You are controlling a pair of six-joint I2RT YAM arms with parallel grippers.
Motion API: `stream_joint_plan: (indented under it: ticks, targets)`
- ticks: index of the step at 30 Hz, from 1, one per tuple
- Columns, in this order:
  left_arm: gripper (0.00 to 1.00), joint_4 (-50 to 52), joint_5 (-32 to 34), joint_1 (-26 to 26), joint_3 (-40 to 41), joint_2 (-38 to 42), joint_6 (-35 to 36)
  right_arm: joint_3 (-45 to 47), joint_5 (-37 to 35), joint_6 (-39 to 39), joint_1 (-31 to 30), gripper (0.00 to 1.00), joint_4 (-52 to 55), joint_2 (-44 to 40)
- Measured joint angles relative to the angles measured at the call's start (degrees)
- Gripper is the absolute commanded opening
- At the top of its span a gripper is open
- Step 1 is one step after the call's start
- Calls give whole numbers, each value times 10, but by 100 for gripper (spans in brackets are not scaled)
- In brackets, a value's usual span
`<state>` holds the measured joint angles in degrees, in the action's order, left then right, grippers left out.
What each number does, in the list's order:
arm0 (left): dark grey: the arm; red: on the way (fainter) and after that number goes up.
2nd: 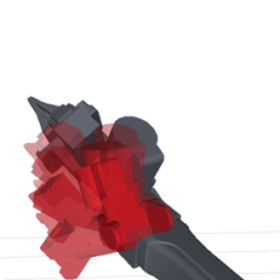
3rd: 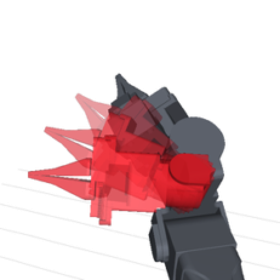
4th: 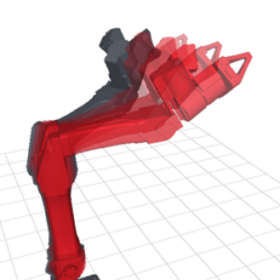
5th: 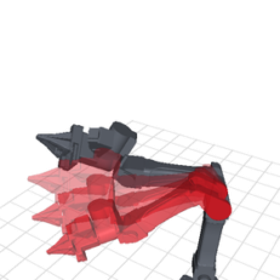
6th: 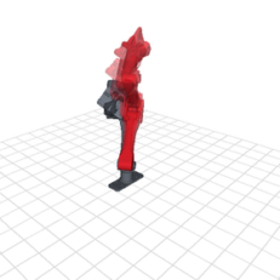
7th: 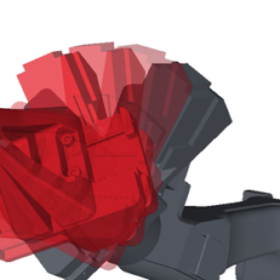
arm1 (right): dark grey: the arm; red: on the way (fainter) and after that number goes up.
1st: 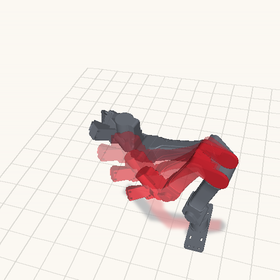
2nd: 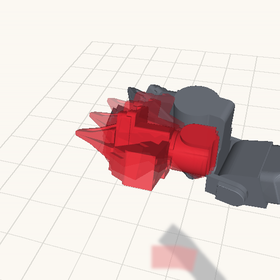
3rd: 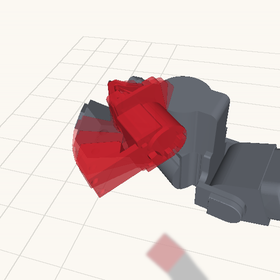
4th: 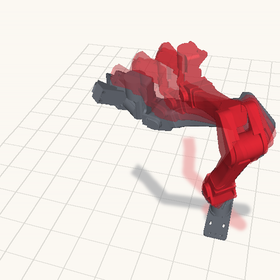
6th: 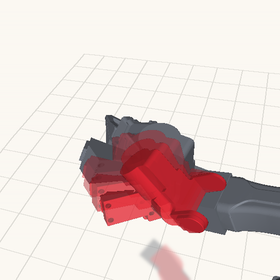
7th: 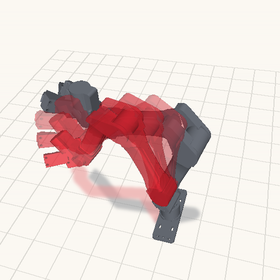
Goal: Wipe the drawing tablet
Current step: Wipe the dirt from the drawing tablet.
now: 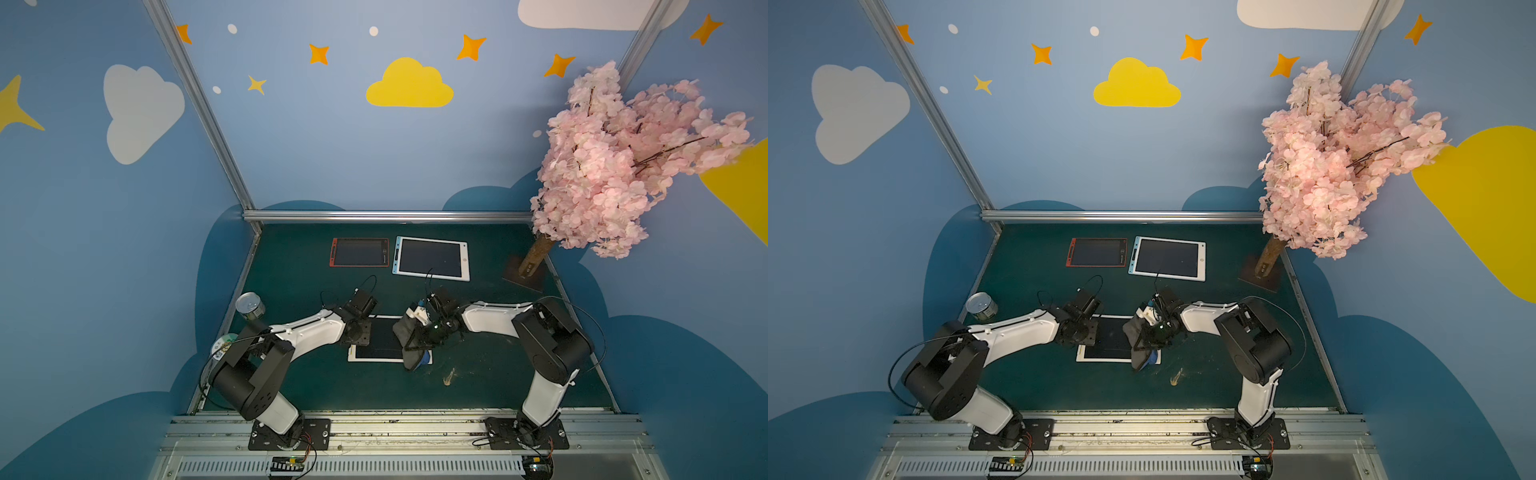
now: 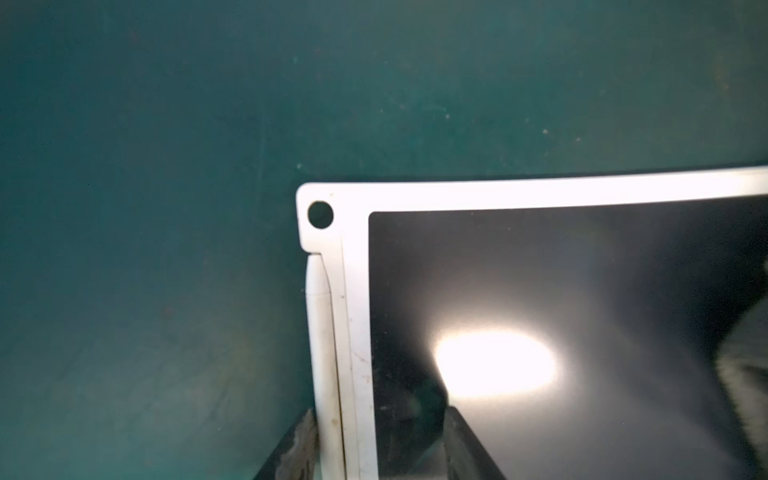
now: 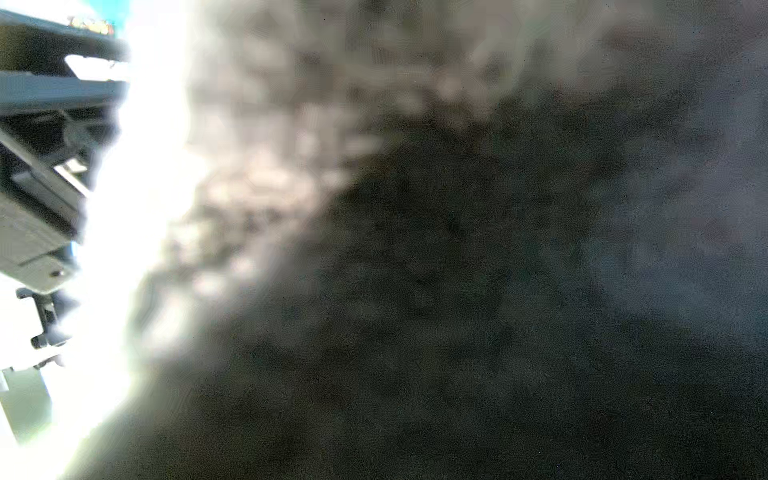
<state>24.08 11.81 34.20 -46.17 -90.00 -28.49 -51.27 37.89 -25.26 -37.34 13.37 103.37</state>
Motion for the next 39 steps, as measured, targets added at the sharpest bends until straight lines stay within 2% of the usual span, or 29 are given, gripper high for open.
stream_joint_plan:
  ticks: [9, 13, 17, 20, 24, 28, 31, 35, 39]
  targets:
    - [51, -2, 0, 0, 1, 1, 0, 36, -28, 6, 94, 0, 74, -62]
    - [51, -2, -1, 0, 2, 2, 0, 40, -66, 15, 127, 0, 132, -121]
    - [52, -5, -4, 0, 10, 15, -1, 31, -93, 25, 130, 0, 189, -194]
    - [54, 9, -15, 1, 22, 54, -3, 12, -121, 34, 130, 0, 230, -242]
    - [58, 17, -42, 3, 23, 162, -2, -10, -181, 44, 130, 0, 270, -311]
    - [62, 2, -83, 3, 23, 266, -3, -6, -239, 45, 130, 0, 282, -377]
    - [67, -24, -115, 3, 30, 315, -12, 16, -259, 45, 130, 0, 274, -408]
    - [68, -37, -138, -5, 43, 331, -23, 40, -279, 45, 130, 0, 276, -416]
    - [66, -52, -184, -51, 77, 292, -44, 46, -306, 45, 130, 0, 286, -415]
